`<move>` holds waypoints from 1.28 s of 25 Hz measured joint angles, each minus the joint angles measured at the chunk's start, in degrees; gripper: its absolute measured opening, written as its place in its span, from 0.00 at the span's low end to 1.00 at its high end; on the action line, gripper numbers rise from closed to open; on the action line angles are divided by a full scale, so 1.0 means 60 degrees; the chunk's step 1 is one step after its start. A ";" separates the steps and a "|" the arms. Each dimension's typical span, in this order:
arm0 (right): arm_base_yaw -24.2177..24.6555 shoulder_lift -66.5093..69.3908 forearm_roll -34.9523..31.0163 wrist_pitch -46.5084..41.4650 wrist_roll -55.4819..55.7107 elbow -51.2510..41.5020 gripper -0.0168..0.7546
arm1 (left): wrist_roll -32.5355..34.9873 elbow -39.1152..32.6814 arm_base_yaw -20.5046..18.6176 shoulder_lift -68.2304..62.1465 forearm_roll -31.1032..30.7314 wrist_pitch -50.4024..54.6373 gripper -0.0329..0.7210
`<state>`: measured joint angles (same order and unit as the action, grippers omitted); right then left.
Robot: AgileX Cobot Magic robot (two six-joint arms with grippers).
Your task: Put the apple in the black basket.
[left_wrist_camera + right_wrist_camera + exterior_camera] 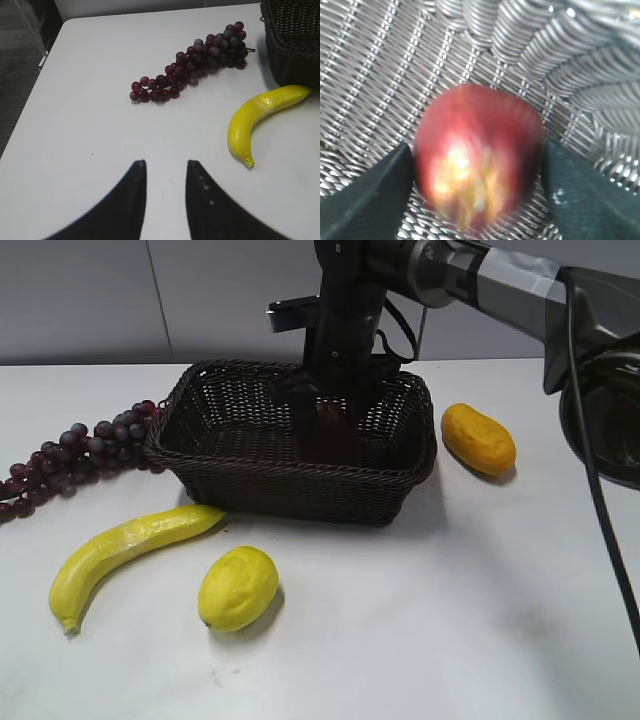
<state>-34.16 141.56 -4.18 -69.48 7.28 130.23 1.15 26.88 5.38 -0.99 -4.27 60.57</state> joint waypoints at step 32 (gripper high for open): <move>0.3358 -0.3462 -0.0032 -0.0032 -0.0070 -0.1686 0.79 | 0.0000 0.0000 0.0000 0.0000 0.0000 0.0000 0.31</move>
<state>-14.01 120.79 -4.37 -69.67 6.86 120.11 1.15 26.88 5.38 -0.99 -4.27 60.57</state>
